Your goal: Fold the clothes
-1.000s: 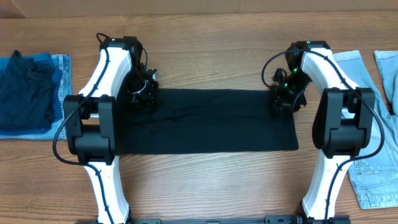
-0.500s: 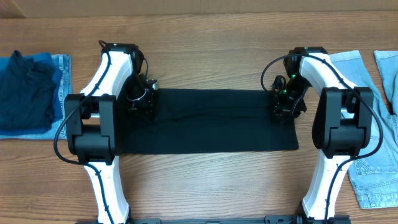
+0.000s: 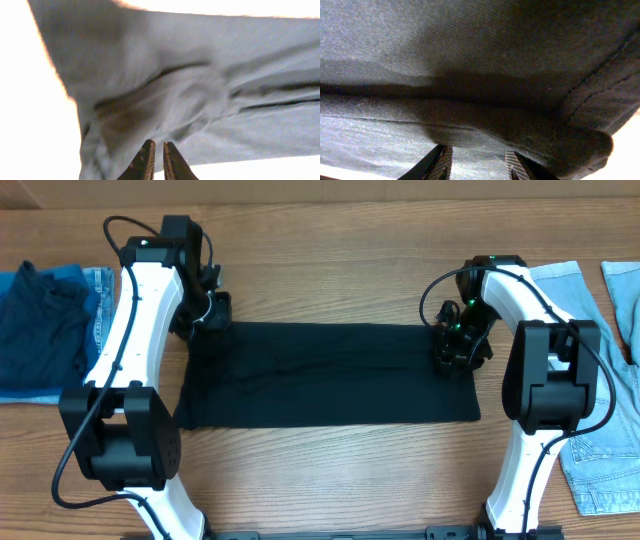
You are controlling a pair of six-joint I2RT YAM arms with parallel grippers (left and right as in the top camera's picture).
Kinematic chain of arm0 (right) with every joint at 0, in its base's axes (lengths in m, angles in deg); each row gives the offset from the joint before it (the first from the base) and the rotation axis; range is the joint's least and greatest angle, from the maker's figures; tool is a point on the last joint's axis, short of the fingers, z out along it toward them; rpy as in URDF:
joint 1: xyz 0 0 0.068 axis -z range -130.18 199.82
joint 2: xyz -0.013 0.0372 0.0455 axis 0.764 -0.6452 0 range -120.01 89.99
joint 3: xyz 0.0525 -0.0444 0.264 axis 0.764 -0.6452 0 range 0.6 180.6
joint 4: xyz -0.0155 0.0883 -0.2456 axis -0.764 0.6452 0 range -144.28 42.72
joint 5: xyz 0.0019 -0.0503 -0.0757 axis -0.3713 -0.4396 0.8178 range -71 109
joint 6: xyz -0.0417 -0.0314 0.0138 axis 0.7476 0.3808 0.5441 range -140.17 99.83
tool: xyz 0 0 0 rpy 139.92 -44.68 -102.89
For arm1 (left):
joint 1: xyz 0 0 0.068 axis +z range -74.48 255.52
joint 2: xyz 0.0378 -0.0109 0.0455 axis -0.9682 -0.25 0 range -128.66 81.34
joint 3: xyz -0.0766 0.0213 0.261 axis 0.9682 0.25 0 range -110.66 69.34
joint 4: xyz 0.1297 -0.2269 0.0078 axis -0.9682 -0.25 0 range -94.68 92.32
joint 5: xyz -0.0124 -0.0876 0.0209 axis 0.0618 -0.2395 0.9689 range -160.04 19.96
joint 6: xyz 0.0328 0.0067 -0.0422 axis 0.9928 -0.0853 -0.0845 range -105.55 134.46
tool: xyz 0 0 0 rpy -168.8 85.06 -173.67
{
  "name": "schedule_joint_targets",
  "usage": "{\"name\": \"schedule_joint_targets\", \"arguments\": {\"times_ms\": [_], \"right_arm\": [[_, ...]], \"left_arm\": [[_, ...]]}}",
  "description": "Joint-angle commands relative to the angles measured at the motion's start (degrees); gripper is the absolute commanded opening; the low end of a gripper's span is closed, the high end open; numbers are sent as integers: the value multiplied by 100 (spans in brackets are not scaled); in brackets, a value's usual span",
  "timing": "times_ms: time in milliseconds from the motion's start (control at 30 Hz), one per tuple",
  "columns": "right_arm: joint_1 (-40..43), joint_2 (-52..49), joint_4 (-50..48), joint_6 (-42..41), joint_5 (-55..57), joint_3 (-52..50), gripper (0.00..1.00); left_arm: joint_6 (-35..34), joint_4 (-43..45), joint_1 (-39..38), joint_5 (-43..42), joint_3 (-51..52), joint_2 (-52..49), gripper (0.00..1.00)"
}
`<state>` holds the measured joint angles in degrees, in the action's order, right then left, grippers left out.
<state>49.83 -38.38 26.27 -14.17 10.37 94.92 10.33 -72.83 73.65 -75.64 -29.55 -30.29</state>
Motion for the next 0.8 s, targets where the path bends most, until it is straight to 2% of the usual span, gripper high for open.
{"name": "schedule_joint_targets", "arguments": {"times_ms": [0, 233, 500, 633, 767], "right_arm": [[37, 107, 13, -4, 90, -24, 40], [37, 107, 76, -28, 90, -24, 40], [37, 107, 72, -70, 90, -24, 44], [37, 107, 72, -70, 90, -24, 44], [37, 107, 79, -70, 90, -24, 44]], "left_arm": [[-850, -103, 31, 588, 409, -66, 21], [-1032, 415, 302, 457, 1320, -63, 24], [-1025, 210, 304, 975, 1360, -63, 25], [-1019, 26, 302, 929, 1362, -63, 27], [-675, 151, 293, 483, 1366, -63, 28]]}}
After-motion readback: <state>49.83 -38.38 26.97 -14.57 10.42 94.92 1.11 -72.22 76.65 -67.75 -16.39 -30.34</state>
